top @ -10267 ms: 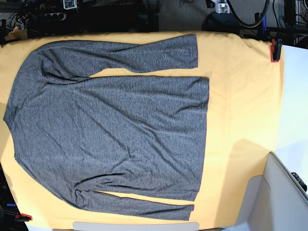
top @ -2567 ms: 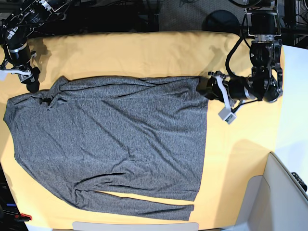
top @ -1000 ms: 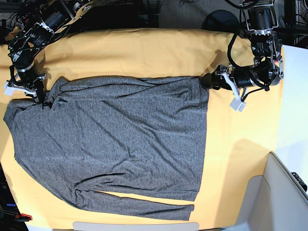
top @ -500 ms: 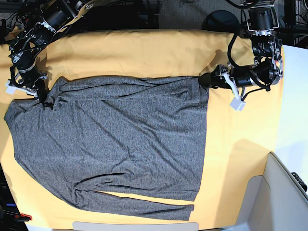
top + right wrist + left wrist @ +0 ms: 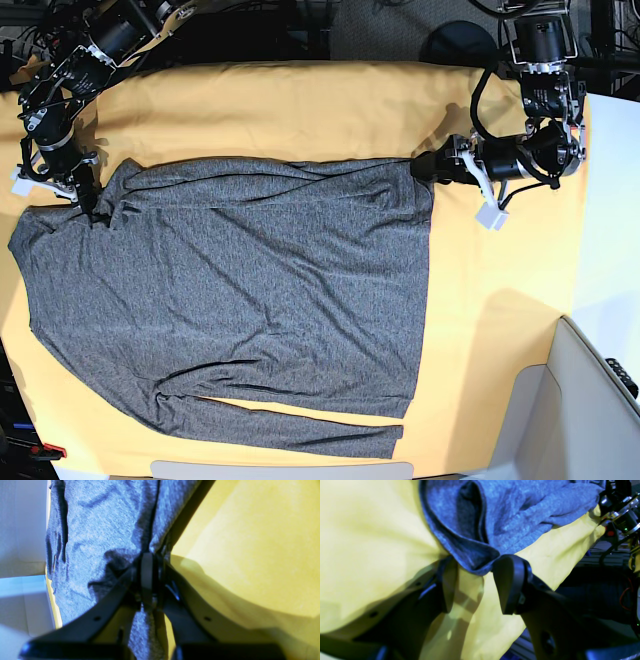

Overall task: Fold the T-shirt properly
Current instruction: 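Adjust grips on the shoulder corners with both grippers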

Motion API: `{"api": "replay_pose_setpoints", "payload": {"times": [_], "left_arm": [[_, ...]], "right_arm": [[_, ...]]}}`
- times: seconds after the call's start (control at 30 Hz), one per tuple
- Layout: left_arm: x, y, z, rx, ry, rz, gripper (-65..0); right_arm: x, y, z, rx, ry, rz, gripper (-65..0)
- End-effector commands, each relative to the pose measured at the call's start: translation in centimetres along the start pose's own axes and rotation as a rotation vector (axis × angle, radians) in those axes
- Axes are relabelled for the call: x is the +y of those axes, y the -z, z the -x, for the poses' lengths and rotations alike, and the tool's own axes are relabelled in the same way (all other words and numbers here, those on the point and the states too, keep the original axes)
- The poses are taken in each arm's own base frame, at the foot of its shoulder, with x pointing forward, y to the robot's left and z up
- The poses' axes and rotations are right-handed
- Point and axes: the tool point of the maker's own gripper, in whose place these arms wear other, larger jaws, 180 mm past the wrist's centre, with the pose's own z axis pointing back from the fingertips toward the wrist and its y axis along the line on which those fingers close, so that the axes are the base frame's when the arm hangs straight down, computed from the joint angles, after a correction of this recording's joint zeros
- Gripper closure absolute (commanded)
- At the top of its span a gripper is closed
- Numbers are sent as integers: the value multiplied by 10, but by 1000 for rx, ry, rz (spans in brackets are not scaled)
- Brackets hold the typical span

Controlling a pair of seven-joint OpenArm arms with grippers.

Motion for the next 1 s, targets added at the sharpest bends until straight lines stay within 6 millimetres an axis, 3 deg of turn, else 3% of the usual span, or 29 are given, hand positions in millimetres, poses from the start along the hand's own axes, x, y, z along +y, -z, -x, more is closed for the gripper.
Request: {"api": "replay_pose_setpoints", "payload": {"times": [0.0, 0.4, 0.5, 0.87, 0.97], "left_arm": [[-4, -3, -8, -8, 20, 4, -283], [-12, -4, -22, -31, 61, 9, -283], [-25, 7, -18, -4, 91, 34, -283], [-31, 17, -10, 40, 106, 48, -279], [-31, 16, -10, 36, 104, 47, -231]], "right_arm": [[11, -2, -12, -27, -17, -30, 0], [6, -3, -8, -17, -20, -20, 0], [6, -3, -8, -17, -20, -20, 0], [5, -3, -6, -9, -20, -18, 0], [8, -2, -4, -1, -25, -23, 0]]}}
